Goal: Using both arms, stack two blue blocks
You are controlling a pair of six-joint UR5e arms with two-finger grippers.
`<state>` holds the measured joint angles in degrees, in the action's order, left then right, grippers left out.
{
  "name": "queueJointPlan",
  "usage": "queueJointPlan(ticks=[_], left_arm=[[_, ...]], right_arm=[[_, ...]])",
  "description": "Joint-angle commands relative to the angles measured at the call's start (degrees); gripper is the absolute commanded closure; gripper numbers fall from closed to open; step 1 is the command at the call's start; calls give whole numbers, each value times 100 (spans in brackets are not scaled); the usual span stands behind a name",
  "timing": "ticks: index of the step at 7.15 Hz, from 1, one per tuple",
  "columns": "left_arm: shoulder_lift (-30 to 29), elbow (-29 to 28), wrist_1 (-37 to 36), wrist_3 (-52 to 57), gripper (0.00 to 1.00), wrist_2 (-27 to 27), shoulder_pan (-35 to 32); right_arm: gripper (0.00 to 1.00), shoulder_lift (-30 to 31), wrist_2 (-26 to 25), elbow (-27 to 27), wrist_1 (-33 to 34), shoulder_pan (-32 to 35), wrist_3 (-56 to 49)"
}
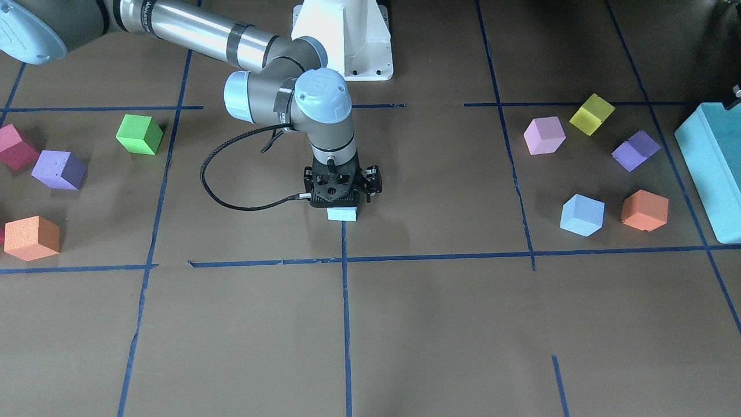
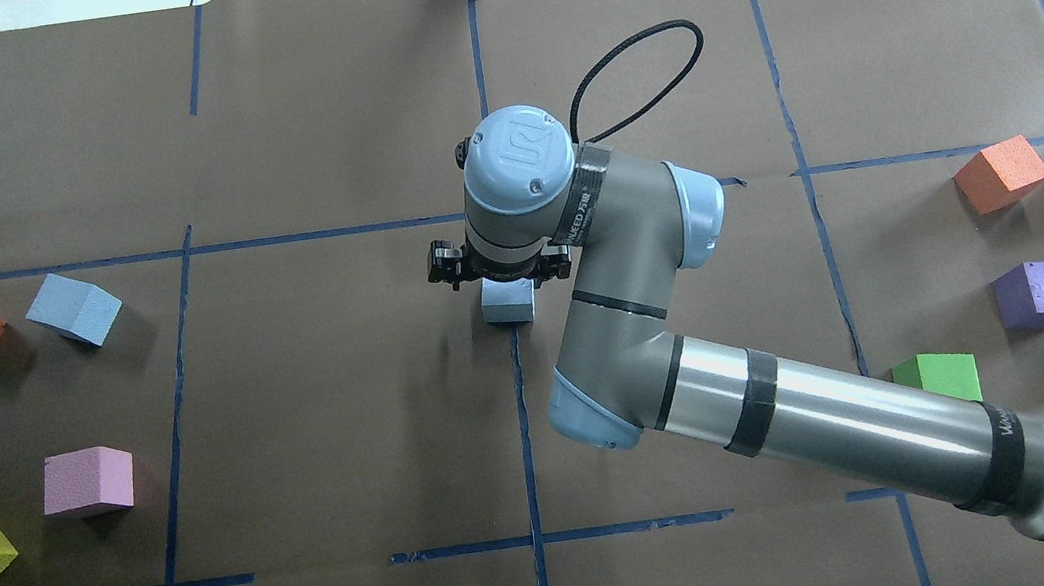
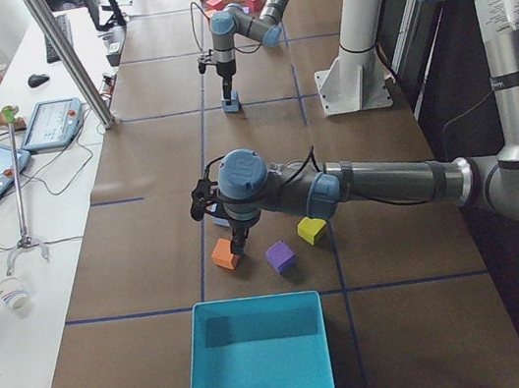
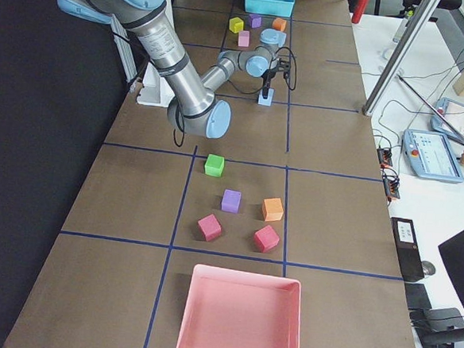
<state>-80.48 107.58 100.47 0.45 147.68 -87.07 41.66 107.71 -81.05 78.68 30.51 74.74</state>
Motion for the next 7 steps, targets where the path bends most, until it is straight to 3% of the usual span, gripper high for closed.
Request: queueJointPlan(ticks=[1,3,6,7], left_arm=[[-404,-104,166,-19,0,-20,739],[-1352,-586,175,-1,0,-151,1505],[-2102,-1036,192,-184,0,-2097,2499],[-2277,-1307,357,-586,0,-2320,2824]], right_arm=[[0,856,31,-1678,148,278,-13],[0,1535,49,-2659,157,534,-13],[0,2203,84,-3135,113,763,-13],[0,2336,84,-3232,104,772,-13]])
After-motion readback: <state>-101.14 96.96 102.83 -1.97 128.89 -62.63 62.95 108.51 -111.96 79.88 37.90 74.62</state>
